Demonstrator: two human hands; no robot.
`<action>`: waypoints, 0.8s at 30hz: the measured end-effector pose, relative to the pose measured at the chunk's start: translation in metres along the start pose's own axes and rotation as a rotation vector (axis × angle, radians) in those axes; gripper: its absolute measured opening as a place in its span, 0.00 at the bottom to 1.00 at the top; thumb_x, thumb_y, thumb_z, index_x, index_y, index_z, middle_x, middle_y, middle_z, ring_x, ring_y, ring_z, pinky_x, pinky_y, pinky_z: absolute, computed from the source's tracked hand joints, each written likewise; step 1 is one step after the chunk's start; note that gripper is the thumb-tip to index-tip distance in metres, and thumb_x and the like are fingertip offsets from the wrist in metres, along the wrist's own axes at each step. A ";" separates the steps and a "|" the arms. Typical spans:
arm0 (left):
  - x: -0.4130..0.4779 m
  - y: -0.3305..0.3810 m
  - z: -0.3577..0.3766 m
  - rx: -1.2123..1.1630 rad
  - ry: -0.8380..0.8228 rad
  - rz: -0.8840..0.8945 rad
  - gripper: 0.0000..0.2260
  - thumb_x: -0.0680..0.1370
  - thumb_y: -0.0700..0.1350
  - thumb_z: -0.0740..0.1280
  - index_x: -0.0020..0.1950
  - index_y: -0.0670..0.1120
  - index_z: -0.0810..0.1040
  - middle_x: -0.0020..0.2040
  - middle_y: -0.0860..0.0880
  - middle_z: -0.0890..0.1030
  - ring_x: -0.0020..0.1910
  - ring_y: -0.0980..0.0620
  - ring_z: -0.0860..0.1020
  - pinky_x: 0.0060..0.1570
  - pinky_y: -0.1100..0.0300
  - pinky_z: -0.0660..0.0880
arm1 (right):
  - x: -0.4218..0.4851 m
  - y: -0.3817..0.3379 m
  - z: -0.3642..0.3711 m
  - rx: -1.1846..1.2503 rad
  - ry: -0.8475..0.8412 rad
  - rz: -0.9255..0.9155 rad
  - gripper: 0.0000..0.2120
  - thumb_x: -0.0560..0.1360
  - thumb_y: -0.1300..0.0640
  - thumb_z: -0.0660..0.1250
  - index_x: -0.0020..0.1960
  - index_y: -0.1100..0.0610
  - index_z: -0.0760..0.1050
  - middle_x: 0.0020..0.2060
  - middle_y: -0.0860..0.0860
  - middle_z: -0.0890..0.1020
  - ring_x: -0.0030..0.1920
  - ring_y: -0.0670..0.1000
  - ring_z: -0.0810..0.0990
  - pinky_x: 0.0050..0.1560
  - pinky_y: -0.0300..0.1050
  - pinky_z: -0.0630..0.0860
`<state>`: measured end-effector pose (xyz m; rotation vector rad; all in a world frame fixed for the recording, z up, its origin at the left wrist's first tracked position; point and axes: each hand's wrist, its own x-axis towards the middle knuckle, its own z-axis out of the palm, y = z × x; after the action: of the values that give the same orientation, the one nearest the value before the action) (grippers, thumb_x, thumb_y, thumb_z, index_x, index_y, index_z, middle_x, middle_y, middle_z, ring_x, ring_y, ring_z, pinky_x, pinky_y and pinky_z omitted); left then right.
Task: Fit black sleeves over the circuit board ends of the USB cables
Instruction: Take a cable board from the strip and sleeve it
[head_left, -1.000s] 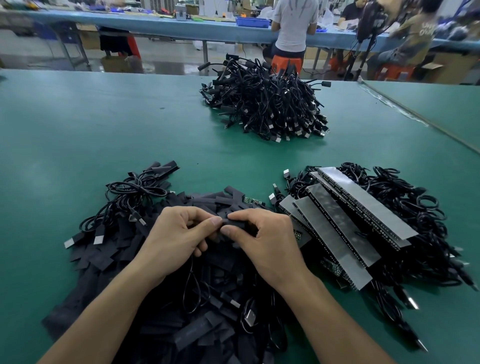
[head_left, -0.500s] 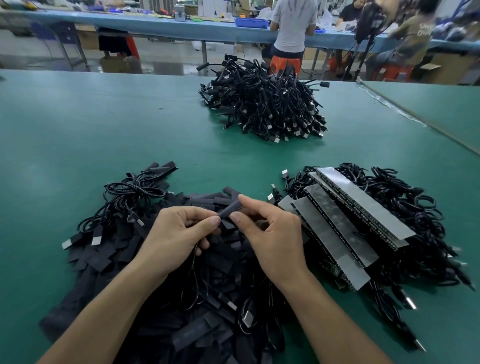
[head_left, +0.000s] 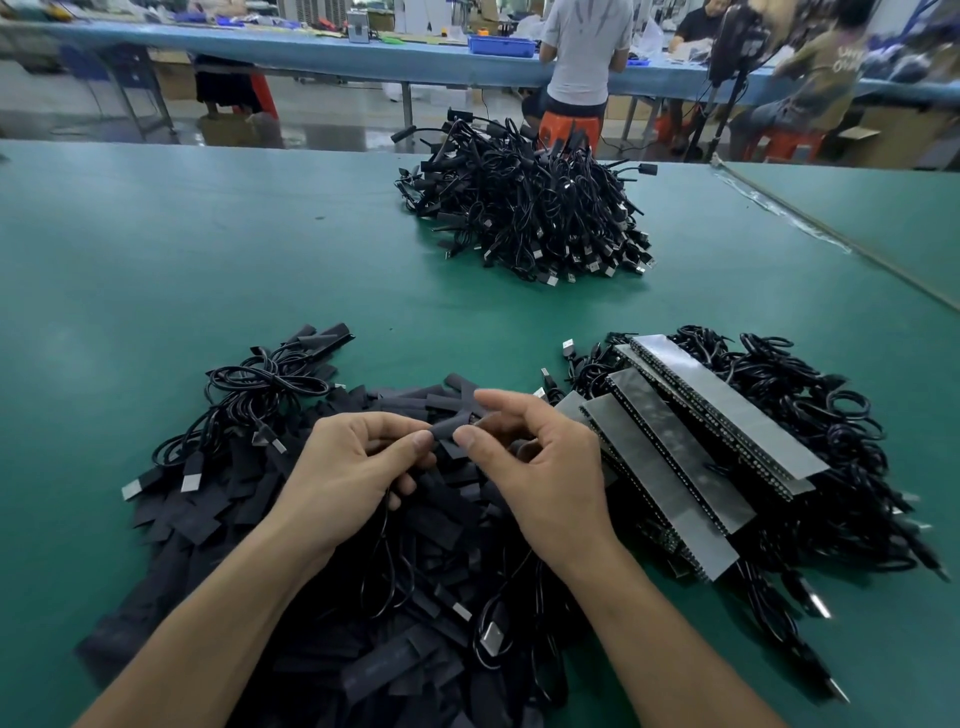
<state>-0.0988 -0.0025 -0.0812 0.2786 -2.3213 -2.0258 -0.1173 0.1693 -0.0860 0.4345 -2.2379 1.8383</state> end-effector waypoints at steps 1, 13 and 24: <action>0.000 0.000 0.000 0.001 0.001 0.002 0.05 0.78 0.39 0.70 0.45 0.46 0.85 0.35 0.47 0.85 0.26 0.59 0.76 0.25 0.67 0.72 | 0.000 -0.001 0.001 0.000 -0.014 -0.009 0.13 0.69 0.48 0.75 0.53 0.43 0.82 0.39 0.39 0.84 0.39 0.41 0.82 0.40 0.30 0.74; 0.002 -0.004 -0.003 0.025 -0.019 0.035 0.03 0.77 0.39 0.72 0.46 0.46 0.85 0.34 0.46 0.85 0.26 0.59 0.76 0.25 0.68 0.72 | 0.002 0.005 0.000 -0.086 -0.036 -0.006 0.12 0.68 0.55 0.79 0.48 0.43 0.82 0.34 0.35 0.81 0.37 0.40 0.80 0.40 0.32 0.74; 0.003 -0.005 -0.002 -0.003 0.003 0.034 0.03 0.77 0.40 0.72 0.45 0.45 0.85 0.34 0.46 0.85 0.26 0.58 0.76 0.25 0.68 0.73 | 0.000 0.003 -0.002 -0.112 0.114 -0.032 0.10 0.69 0.56 0.79 0.48 0.46 0.82 0.35 0.39 0.83 0.38 0.38 0.82 0.40 0.26 0.73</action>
<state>-0.1008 -0.0058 -0.0857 0.2393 -2.3048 -2.0120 -0.1182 0.1714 -0.0887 0.3349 -2.2306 1.6684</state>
